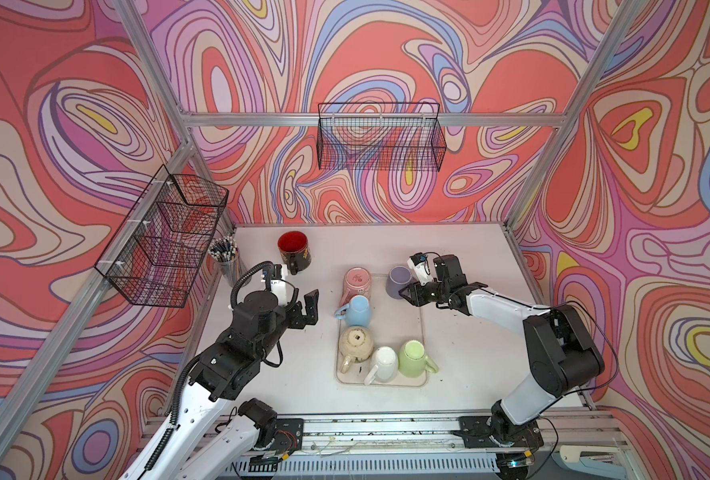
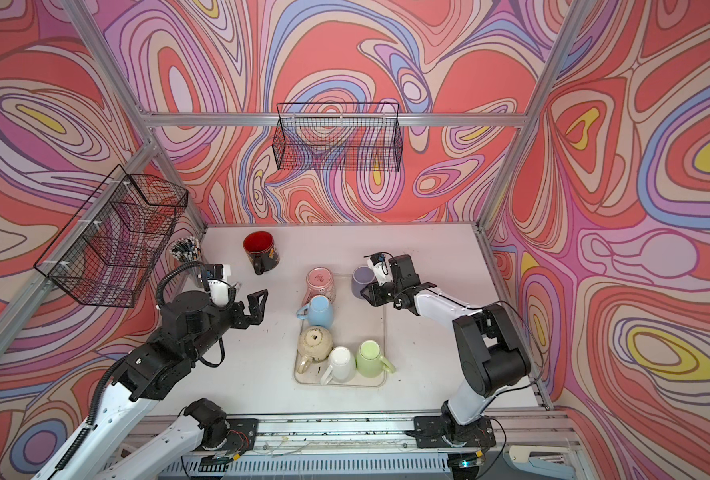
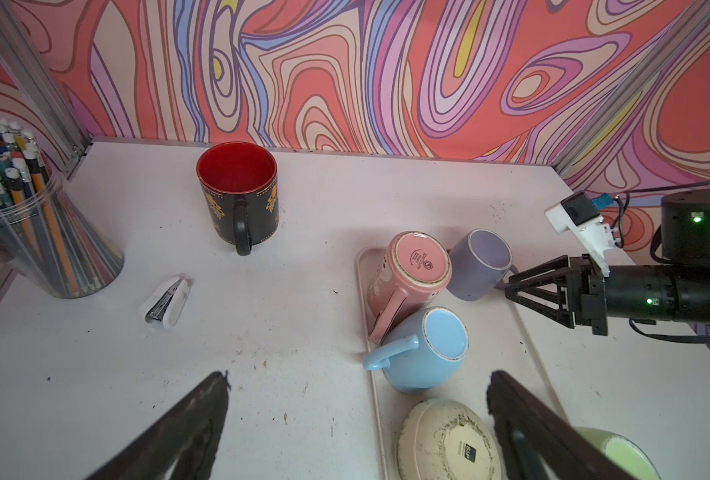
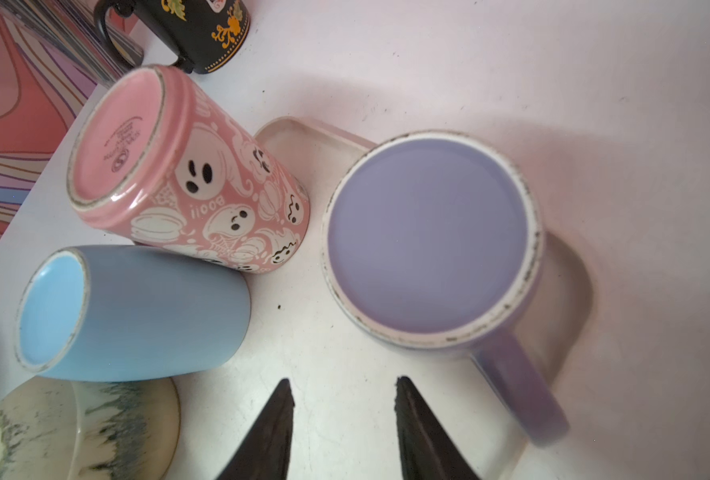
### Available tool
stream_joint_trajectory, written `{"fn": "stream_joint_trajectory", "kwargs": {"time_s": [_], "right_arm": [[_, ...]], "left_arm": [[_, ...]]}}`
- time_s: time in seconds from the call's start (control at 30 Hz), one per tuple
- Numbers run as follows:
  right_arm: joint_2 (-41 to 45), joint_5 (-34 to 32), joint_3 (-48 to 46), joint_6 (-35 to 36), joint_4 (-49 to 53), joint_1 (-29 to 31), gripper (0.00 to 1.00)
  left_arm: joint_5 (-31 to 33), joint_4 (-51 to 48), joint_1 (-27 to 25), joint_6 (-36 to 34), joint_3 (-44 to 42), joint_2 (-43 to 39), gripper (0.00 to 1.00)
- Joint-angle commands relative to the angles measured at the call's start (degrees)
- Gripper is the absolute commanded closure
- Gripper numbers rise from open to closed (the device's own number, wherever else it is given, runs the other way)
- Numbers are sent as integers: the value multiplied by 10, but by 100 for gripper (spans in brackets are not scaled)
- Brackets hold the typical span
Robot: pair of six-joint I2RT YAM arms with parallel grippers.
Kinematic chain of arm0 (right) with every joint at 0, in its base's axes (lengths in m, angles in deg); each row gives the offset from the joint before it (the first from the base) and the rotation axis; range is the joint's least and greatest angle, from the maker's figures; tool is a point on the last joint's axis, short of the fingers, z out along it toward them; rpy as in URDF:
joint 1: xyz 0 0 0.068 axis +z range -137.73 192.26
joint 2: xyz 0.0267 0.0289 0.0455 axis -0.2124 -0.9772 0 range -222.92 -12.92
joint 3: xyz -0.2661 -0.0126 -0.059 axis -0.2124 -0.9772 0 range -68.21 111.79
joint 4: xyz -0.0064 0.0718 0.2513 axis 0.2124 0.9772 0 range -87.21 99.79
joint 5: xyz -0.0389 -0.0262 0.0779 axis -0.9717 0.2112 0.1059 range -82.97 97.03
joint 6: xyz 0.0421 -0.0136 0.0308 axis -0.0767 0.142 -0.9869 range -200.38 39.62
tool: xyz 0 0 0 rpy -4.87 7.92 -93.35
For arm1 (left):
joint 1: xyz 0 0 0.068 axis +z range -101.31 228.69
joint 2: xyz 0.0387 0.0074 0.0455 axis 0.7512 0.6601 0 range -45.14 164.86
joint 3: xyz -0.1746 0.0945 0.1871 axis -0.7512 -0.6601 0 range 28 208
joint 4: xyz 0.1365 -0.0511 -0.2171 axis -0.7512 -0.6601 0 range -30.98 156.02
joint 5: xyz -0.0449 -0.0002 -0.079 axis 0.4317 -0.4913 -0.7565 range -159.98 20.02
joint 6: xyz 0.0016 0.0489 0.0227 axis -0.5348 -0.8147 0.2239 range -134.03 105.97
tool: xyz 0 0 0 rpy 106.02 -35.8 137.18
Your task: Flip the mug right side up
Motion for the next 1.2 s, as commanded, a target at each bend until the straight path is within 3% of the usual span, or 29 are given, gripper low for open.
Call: {"fn": "stream_joint_trajectory", "kwargs": {"time_s": [0.0,0.47,1.17], "right_arm": [[17,-20,31,10,33,-7,54],[-45,-38,65,26,45,-39,48],[-34,4,9,-5,7,-14,57]], "left_arm": [[-6,-2,1,-5,-5,-1,0],[-20,0,1,-18,-7,2,0],[-16,1,2,-19,-8,8,0]]}}
